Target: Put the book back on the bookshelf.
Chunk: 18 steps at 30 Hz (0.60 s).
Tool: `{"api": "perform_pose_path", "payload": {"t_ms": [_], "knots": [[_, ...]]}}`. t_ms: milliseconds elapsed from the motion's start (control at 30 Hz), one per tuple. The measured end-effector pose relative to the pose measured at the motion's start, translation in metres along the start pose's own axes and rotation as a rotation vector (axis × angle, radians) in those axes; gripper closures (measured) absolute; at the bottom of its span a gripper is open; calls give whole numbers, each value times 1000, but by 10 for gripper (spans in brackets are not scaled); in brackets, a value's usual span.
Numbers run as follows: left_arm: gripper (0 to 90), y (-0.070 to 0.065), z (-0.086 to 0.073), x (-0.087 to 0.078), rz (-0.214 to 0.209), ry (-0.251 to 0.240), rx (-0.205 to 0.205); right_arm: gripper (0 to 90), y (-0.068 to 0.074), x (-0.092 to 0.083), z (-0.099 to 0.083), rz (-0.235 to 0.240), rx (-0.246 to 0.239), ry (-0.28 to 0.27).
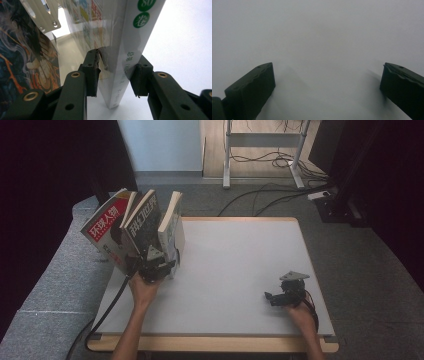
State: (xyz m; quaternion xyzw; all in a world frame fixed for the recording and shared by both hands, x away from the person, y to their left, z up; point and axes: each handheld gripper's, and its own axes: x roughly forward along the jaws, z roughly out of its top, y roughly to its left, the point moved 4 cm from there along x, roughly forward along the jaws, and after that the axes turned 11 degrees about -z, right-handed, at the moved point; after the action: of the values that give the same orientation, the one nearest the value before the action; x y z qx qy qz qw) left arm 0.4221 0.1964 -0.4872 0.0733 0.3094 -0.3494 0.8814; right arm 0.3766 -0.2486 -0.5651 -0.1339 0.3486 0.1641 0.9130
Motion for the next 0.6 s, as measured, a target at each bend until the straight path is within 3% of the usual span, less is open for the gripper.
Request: {"api": "perform_pose_path", "payload": {"t_ms": [133, 400, 600], "knots": [[519, -1, 1, -1, -52, -12, -23, 0, 0, 0, 0, 0, 0, 0], [332, -4, -3, -3, -90, -14, -19, 0, 0, 0, 0, 0, 0, 0], [287, -7, -6, -8, -135, -22, -5, 0, 0, 0, 0, 0, 0, -1]]}}
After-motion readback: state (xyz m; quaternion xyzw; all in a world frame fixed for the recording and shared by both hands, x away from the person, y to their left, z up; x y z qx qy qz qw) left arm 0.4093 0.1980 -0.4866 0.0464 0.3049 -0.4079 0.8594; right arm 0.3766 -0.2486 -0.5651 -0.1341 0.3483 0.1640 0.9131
